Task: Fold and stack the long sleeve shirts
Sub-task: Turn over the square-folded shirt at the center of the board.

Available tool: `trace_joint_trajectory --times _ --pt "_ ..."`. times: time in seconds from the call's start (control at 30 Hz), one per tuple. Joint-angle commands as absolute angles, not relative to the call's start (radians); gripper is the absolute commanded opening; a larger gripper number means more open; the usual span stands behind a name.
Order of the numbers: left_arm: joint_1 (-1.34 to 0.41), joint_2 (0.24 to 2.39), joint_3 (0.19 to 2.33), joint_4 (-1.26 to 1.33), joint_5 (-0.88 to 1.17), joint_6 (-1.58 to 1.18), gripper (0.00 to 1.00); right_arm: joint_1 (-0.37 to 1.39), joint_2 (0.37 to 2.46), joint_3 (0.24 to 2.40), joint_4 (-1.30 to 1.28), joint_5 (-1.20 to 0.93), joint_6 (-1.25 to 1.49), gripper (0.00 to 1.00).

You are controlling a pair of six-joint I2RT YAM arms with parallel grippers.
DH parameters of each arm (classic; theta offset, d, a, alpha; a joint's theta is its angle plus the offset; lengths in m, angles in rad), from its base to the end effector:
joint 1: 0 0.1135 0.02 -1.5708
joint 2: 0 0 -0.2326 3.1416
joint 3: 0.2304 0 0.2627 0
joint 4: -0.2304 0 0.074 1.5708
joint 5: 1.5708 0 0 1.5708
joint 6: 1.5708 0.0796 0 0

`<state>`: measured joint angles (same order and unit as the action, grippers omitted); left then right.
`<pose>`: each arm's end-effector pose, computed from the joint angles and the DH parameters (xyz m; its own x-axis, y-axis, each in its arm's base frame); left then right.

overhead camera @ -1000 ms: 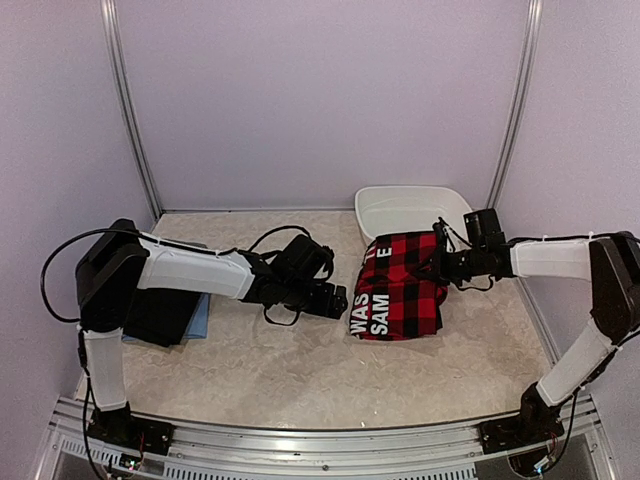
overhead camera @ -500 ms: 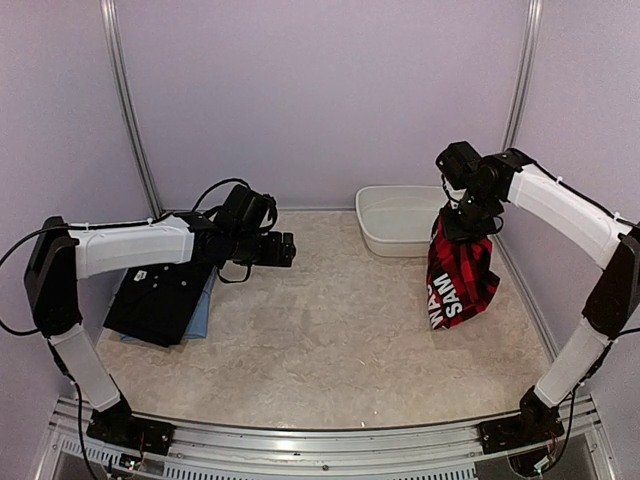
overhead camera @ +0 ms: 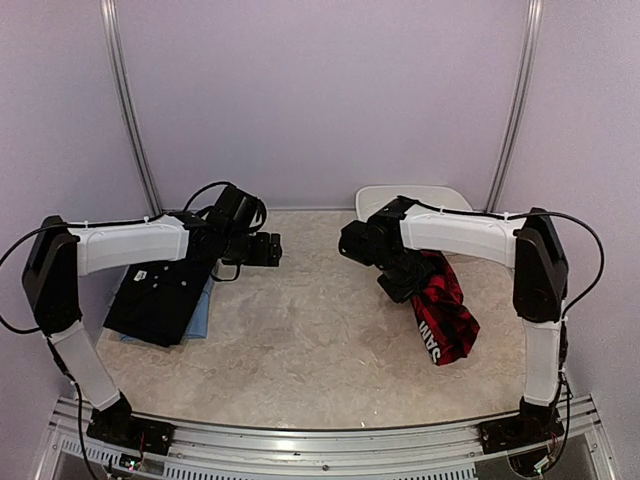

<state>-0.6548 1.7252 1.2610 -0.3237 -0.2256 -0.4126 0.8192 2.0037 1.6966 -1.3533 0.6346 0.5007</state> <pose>0.3426 -0.2406 0.1750 -0.7029 0.0470 -0.7097 0.2037 0.9693 -0.1376 0.2852 0.2360 0.1670 -0.8964 -0.3930 -0.2050 -0.2214 0.7977 -0.5610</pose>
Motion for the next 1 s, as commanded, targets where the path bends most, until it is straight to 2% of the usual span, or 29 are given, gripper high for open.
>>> trace_joint_trajectory --times 0.0,0.23,0.4,0.6,0.77,0.97 --pt "-0.637 1.730 1.236 -0.324 -0.238 -0.399 0.88 0.943 2.126 1.861 -1.378 0.634 0.519 0.00" --pt "-0.588 1.716 1.208 -0.330 -0.238 -0.419 0.88 1.064 2.335 2.072 -1.378 0.554 0.497 0.01" --pt "-0.539 1.693 1.190 -0.336 -0.238 -0.418 0.88 1.103 2.396 2.131 -1.376 0.520 0.515 0.08" --pt "-0.499 1.675 1.194 -0.324 -0.209 -0.418 0.88 1.152 2.416 2.150 -1.375 0.517 0.555 0.24" --pt "-0.496 1.683 1.204 -0.323 -0.213 -0.414 0.88 1.196 2.417 2.151 -1.374 0.532 0.592 0.41" --pt "-0.491 1.684 1.193 -0.313 -0.213 -0.410 0.88 1.253 2.401 2.140 -1.376 0.548 0.640 0.54"
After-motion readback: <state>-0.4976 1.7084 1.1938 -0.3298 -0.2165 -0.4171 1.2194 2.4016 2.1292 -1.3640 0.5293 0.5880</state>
